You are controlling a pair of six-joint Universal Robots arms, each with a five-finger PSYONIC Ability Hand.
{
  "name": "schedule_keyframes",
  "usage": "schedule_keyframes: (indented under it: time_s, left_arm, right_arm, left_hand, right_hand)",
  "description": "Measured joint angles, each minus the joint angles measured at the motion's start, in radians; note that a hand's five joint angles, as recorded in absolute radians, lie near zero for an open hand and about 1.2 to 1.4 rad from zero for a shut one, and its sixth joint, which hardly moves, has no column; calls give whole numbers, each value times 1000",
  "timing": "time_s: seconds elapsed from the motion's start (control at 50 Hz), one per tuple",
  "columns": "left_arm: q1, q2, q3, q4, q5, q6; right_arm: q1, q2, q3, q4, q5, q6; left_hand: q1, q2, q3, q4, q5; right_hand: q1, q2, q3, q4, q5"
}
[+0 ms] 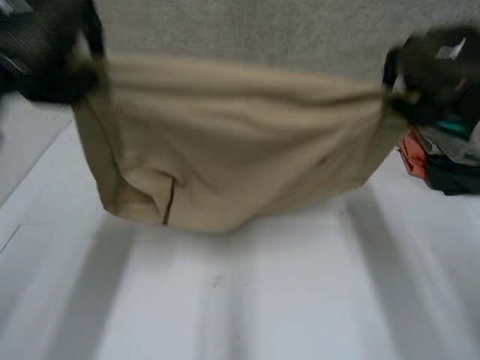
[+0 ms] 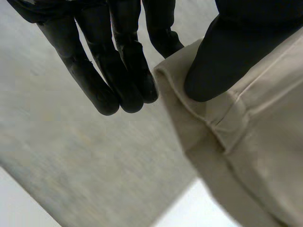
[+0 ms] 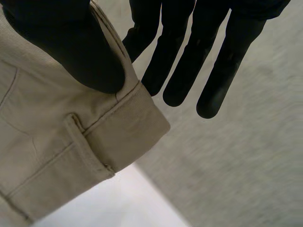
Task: Fold the laundry.
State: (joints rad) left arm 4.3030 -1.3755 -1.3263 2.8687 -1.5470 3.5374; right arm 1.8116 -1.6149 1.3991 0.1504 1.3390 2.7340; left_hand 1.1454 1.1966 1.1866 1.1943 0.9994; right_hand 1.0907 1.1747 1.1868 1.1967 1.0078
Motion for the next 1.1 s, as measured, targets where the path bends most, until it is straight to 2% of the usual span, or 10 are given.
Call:
schedule_keyframes:
  time_s: [0.1,0.24,0.4,0.52,0.58,0.66,0.76,0.84,1.04,1.1]
  left_arm:
    - [41,-66,157,-103,32,-37]
    - [39,-341,330,-214,48,-51]
    - [34,-647,561,-157,24,-54]
    - [53,-770,867,48,18,-87]
    - [63,-770,999,194,8,-141]
    - [71,-738,1069,314,-5,-224]
    - [75,-697,1024,357,5,-295]
    - [87,-665,848,371,36,-325]
    - [96,-706,365,468,103,-297]
    - [92,-731,295,483,114,-282]
  right_arm:
    - [7,28,-150,99,6,37]
    - [71,221,-289,179,31,24]
    - [128,458,-401,133,104,-1]
    - [148,583,-590,-157,217,13]
    - [144,598,-668,-367,283,37]
    - [141,576,-702,-570,324,68]
    - [148,538,-666,-644,309,87]
    - [154,513,-572,-628,276,95]
    - [138,581,-283,-591,230,92]
    - [136,613,-235,-589,219,89]
  left_hand:
    - [0,0,0,2,0]
    - [0,1,2,3,13]
    - [0,1,2,3,13]
    - [0,1,2,4,13]
    - [0,2,3,4,13]
    - [0,2,3,4,13]
    - [0,2,3,4,21]
    - [0,2,3,4,21]
    - [0,3,4,4,21]
    - [0,3,4,4,21]
  right_hand:
    - [0,0,0,0,0]
    - [19,0,0,1,8]
    - [19,0,0,1,8]
    - [19,0,0,2,8]
    - [19,0,0,2,8]
    - [19,0,0,2,10]
    - [19,0,0,2,16]
    - [31,0,0,2,16]
    - [30,0,7,2,16]
    - [30,0,7,2,16]
